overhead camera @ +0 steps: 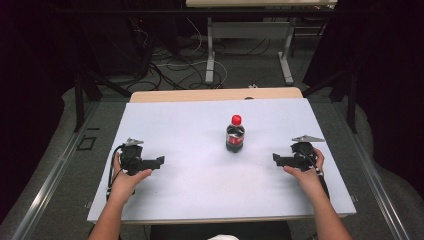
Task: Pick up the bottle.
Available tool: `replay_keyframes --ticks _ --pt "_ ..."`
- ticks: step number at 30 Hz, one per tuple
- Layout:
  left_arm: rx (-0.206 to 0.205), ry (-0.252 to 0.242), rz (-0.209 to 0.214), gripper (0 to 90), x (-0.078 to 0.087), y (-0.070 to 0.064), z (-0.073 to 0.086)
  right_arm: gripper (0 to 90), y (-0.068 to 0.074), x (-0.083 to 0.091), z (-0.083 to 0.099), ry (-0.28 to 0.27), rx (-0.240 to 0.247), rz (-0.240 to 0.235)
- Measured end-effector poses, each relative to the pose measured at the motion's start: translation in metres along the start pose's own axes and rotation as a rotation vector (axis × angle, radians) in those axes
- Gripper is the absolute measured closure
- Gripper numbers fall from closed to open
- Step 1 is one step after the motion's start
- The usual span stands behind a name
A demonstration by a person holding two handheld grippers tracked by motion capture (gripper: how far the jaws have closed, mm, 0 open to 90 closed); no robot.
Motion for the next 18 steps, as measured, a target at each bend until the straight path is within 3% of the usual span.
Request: replay_keyframes --ticks 1,2,4,7,9,12,13,18 --pt "0.008 -0.011 0.016 0.5 0.007 -0.002 -0.004 2.9 0.003 0.004 -0.004 -0.011 0.002 -0.01" --pt "-0.012 -0.033 0.028 0.6 0.017 -0.006 -0.01 5.4 0.008 0.013 -0.015 -0.037 0.027 -0.017" --pt "-0.021 -0.031 0.035 0.6 0.022 -0.009 -0.012 6.4 0.01 0.016 -0.018 -0.042 0.04 -0.028" --pt "-0.044 -0.049 0.055 0.7 0.032 -0.016 -0.018 10.2 0.025 0.026 -0.033 -0.064 0.084 -0.077" --pt "-0.053 -0.068 0.053 0.7 0.037 -0.019 -0.022 11.6 0.028 0.028 -0.036 -0.068 0.092 -0.089" --pt "-0.066 -0.087 0.054 0.7 0.042 -0.024 -0.026 14.8 0.047 0.027 -0.046 -0.1 0.099 -0.157" --pt "-0.062 -0.09 0.057 0.7 0.043 -0.027 -0.027 14.8 0.047 0.027 -0.046 -0.1 0.099 -0.157" --pt "-0.096 -0.079 0.085 0.8 0.047 -0.036 -0.03 15.8 0.07 0.012 -0.055 -0.086 0.158 -0.211"
Point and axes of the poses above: each handheld gripper's, and its own axes: x roughly backward along the jaws, z roughly out of its underside, y roughly to its left, the point moved 5 cm from there along -x, roughly forward along the jaws, and after that the axes turned 13 degrees about -y, right-handed, at the moved point
